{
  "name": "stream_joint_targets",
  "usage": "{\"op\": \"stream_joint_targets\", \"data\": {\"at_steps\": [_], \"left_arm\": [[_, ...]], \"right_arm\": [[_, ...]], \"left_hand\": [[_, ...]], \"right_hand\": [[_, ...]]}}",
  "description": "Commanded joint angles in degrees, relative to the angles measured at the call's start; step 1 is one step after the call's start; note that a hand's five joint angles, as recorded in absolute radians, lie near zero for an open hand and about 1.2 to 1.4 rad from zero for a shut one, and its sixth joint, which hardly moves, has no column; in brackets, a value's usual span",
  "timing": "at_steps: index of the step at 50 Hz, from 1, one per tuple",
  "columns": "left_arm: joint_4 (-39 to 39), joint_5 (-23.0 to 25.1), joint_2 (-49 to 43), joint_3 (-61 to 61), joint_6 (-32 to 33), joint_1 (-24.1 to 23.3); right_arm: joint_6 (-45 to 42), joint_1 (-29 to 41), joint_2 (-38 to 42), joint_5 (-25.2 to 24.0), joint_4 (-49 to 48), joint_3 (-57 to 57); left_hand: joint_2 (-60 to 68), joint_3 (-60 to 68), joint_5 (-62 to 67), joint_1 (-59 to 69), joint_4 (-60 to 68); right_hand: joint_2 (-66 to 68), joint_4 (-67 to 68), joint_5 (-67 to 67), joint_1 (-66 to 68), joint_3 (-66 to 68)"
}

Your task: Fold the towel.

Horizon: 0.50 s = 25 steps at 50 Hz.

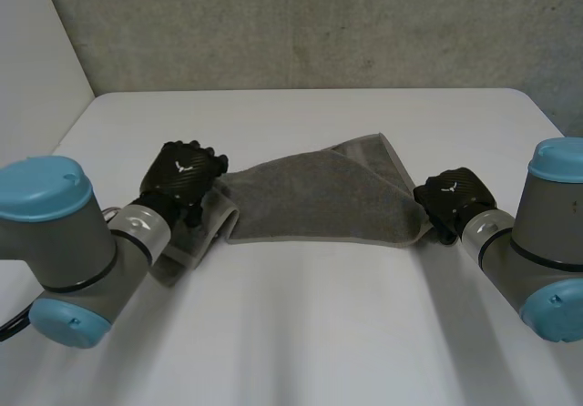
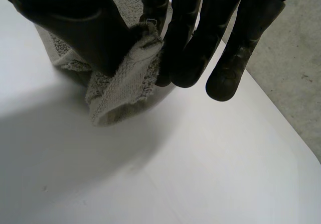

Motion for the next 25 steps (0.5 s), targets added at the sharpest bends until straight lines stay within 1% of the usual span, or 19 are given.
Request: {"op": "stream_joint_targets", "data": {"at_steps": [1, 4, 9, 18, 21, 25], "left_arm": [[0.03, -1.90, -2.64, 2.01, 0.30, -3.63], [0.03, -2.25, -3.61, 2.63, 0.48, -4.08], [0.03, -3.48, -7.91, 5.61, 0.92, -5.31], [0.03, -4.89, -11.79, 9.22, 1.10, -5.31], [0.03, -5.94, -12.40, 10.37, 1.01, -5.22], [0.12, -9.09, -12.66, 12.03, 1.10, -4.79]], "right_arm": [[-0.14, 0.00, 0.10, -0.01, -0.06, 0.02], [-0.14, 0.00, 0.10, -0.01, -0.06, 0.02], [-0.14, -0.09, 0.18, -0.01, -0.15, 0.02], [-0.23, -0.09, 0.27, -0.01, -0.15, 0.02], [-0.23, -0.09, 0.45, -0.01, -0.24, -0.07], [-0.31, -0.09, 0.71, 0.07, -0.24, -0.42]], "left_hand": [[-6.22, -5.54, -14.67, -6.55, -6.58], [-6.22, -5.54, -14.67, -6.55, -6.58], [-6.05, -5.37, -14.50, -6.38, -6.41], [-4.71, -4.02, -13.15, -5.03, -5.07], [-1.34, -0.66, -9.79, -1.67, -1.70], [4.69, 5.37, -3.76, 4.36, 4.33]], "right_hand": [[3.41, 3.07, 2.94, 2.98, 2.67], [3.41, 3.07, 2.94, 2.98, 2.67], [3.41, 3.07, 2.94, 2.98, 2.67], [3.41, 3.07, 2.94, 2.98, 2.67], [3.41, 3.07, 2.94, 2.98, 2.67], [3.41, 3.07, 2.94, 2.98, 2.67]]}}
